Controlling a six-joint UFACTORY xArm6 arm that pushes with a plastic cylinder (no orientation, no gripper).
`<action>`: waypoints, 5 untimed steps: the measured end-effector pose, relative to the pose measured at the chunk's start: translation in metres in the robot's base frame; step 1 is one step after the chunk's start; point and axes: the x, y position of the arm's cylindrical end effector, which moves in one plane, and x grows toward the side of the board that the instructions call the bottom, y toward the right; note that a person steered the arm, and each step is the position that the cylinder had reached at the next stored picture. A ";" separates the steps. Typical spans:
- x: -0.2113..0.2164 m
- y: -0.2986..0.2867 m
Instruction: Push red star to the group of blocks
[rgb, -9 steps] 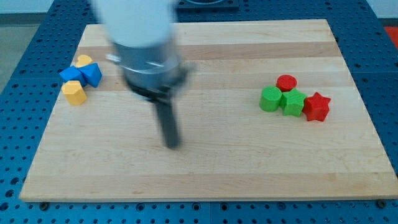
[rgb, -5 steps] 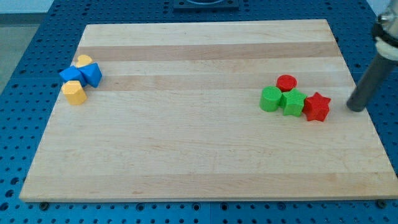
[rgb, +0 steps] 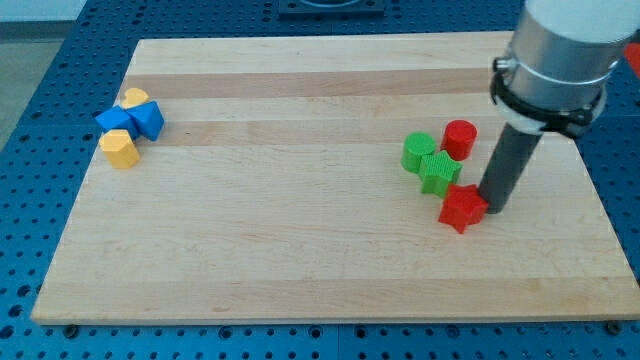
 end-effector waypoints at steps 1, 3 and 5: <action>0.007 -0.027; 0.047 -0.045; 0.043 -0.092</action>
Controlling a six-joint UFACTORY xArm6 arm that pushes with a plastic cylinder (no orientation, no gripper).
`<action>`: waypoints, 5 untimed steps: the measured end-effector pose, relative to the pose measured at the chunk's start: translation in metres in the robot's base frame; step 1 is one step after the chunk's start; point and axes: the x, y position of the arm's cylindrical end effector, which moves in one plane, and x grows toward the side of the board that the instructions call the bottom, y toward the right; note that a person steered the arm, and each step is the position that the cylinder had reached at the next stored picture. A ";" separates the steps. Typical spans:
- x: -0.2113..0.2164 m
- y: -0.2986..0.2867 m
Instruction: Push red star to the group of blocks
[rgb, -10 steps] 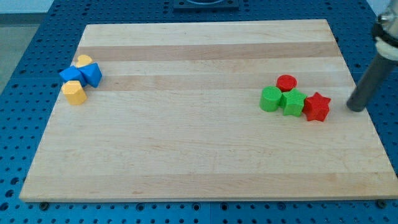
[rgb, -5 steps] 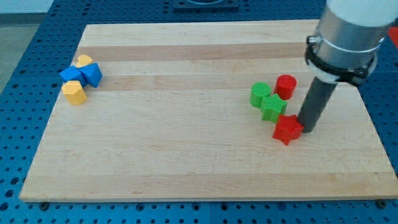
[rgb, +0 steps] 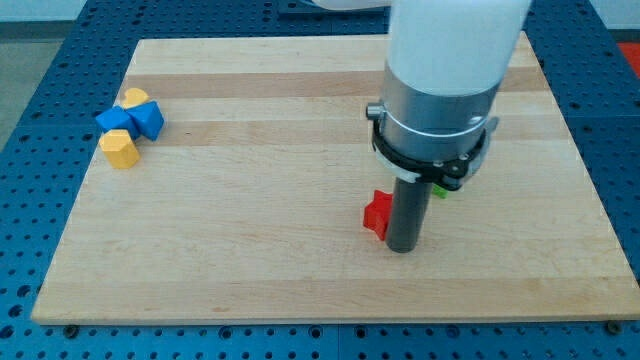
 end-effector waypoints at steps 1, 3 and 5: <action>-0.025 0.000; -0.093 -0.012; -0.088 -0.047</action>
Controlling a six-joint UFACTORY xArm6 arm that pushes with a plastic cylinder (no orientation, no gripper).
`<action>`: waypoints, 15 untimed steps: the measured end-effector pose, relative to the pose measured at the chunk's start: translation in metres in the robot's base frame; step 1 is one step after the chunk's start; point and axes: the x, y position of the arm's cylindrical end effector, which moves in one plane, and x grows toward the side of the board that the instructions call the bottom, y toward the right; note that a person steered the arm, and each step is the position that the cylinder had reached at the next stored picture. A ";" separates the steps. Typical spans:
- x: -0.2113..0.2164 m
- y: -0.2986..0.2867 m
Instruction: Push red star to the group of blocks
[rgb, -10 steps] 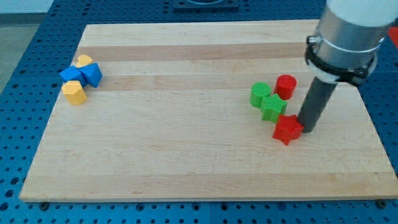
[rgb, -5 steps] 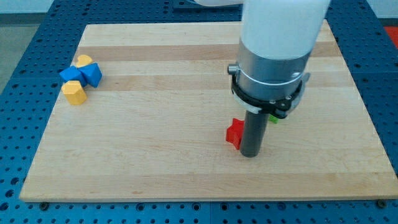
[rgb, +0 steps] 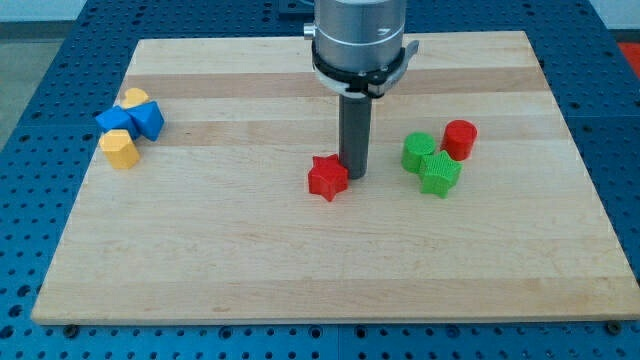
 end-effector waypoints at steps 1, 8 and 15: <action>0.024 -0.001; 0.009 -0.125; 0.017 -0.203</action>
